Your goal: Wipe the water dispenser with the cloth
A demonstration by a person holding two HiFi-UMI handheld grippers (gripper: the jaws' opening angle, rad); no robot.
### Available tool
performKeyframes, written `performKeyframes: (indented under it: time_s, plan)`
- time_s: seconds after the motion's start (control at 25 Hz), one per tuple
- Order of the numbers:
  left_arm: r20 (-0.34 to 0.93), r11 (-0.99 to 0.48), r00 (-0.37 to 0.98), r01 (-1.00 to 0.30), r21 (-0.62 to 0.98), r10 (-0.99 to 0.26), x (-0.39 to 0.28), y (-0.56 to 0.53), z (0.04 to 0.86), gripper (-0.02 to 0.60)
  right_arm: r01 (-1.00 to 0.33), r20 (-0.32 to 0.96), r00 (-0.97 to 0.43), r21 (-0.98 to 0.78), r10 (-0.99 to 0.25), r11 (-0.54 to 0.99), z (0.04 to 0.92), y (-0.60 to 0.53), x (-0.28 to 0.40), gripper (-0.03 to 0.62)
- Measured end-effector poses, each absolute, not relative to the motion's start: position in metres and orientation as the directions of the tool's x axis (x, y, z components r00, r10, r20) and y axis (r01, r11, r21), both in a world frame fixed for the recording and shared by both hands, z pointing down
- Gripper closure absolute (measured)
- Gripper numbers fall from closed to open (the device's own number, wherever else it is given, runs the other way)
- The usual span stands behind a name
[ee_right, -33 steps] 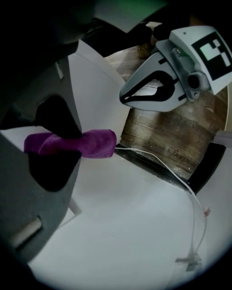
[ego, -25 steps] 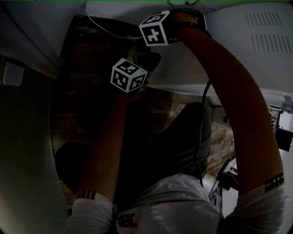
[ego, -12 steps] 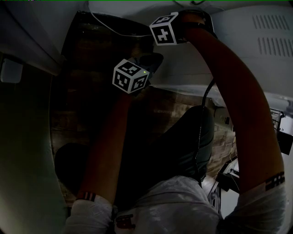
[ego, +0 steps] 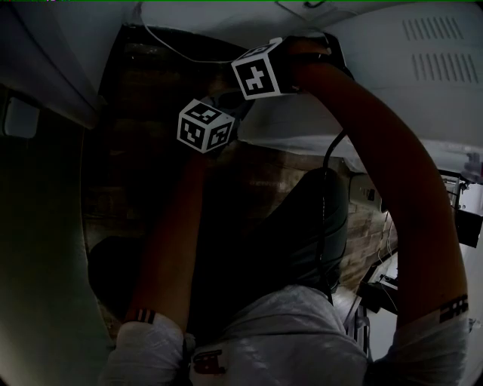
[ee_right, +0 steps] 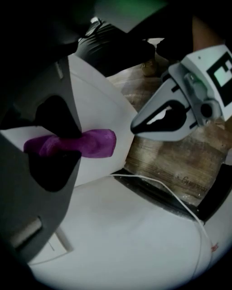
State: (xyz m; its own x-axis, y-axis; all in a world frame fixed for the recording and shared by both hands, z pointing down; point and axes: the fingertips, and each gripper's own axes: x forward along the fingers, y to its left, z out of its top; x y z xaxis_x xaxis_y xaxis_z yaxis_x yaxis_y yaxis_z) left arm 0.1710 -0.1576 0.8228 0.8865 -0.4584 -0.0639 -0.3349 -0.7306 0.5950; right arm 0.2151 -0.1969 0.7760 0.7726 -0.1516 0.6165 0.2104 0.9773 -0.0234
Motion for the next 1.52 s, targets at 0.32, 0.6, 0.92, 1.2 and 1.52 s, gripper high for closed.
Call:
performKeyframes:
  time_s: [0.32,0.6,0.92,1.2,1.52]
  plan:
    - [-0.032,-0.709,0.888,-0.345,0.615,-0.459,0.162,-0.156,0.841,0.583,0.171,0.648,0.761,-0.168,-0.022,0.971,0.779,-0.124,0.201,0.500]
    - [-0.014,-0.686,0.885,-0.351,0.637,-0.466,0.158,-0.159,0.855,0.583,0.134,0.660,0.743,-0.305,0.108,0.943,0.783,-0.069,0.189,0.500]
    - [0.013,-0.666,0.877,-0.375,0.645,-0.481,0.150,-0.161,0.868,0.583,0.117,0.702,0.703,-0.273,0.115,0.955,0.780,-0.077,0.171,0.500]
    - [-0.003,-0.659,0.867,-0.377,0.651,-0.499,0.149,-0.164,0.867,0.583,0.270,0.736,0.632,0.083,-0.242,0.959,0.817,-0.205,0.157,0.500]
    - [-0.027,-0.645,0.866,-0.351,0.679,-0.499,0.162,-0.171,0.864,0.583,0.268,0.696,0.653,0.158,-0.300,0.950,0.844,-0.261,0.193,0.500]
